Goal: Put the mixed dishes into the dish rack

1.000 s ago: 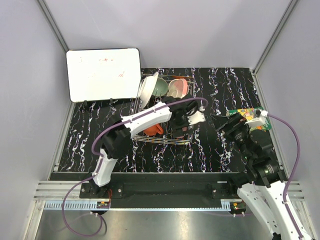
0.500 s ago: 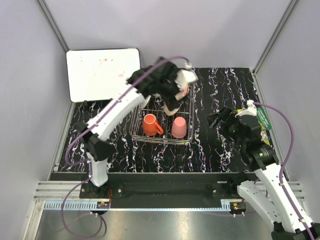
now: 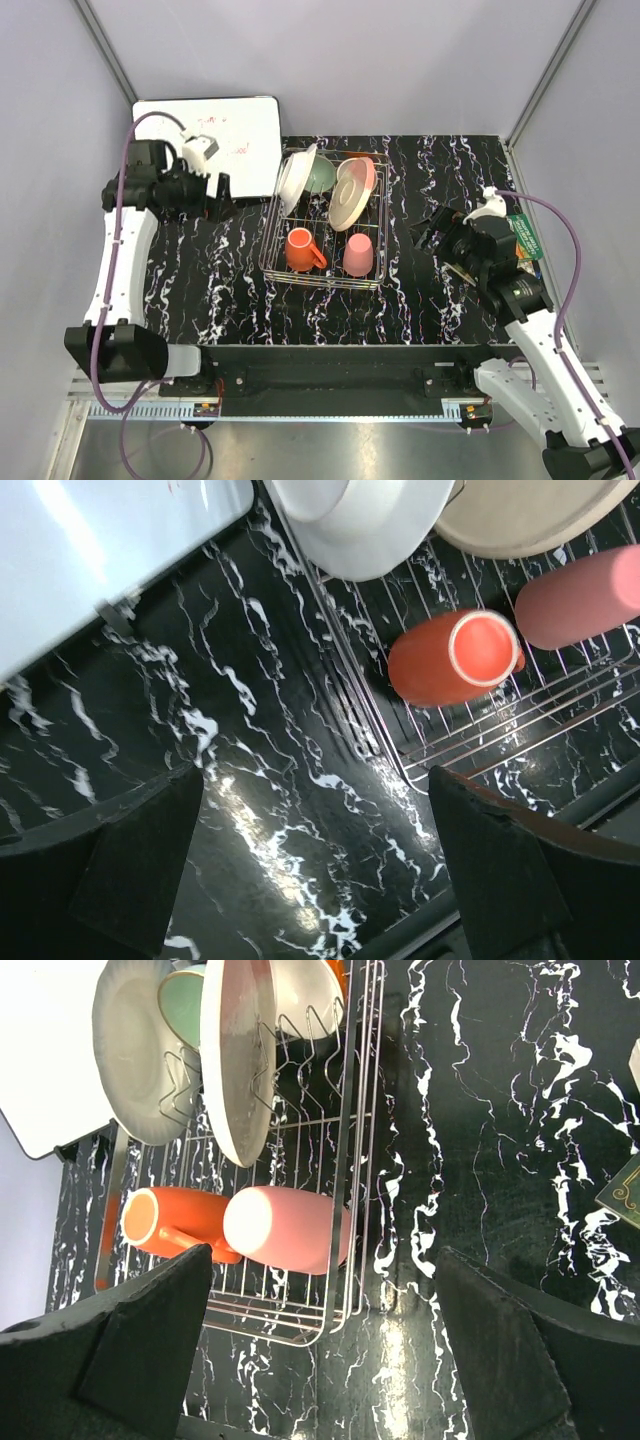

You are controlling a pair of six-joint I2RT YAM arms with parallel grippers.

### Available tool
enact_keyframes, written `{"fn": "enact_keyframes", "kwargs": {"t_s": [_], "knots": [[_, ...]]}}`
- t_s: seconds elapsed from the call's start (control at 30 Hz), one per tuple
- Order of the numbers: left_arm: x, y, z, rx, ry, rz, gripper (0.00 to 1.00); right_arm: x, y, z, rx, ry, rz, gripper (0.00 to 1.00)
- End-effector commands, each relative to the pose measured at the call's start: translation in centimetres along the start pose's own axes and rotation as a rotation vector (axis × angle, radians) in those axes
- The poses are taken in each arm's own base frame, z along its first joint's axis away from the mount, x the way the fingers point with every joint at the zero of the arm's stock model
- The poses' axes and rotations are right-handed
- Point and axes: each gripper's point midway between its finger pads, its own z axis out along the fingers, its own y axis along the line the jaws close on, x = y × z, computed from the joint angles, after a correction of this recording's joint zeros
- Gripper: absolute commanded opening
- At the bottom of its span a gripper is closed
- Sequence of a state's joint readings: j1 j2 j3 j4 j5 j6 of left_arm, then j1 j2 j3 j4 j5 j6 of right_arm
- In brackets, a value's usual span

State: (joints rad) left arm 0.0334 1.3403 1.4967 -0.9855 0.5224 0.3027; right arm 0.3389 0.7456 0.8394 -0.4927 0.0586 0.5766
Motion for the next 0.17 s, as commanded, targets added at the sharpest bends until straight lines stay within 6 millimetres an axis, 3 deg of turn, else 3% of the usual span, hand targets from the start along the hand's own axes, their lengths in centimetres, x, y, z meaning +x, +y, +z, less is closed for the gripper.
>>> {"fn": "enact_keyframes", "kwargs": {"t_s": [0.0,0.13], "knots": [[1.40,0.16,1.33,0.095,-0.058,-0.063,0.99,-2.26,1.78,-0.21,-0.055,-0.053,-0.035,1.00],[2.04,1.04,1.81,0.097,-0.056,-0.080,0.99,-2.76,2.08,-0.40,-0.062,-0.058,-0.070,1.00]]}}
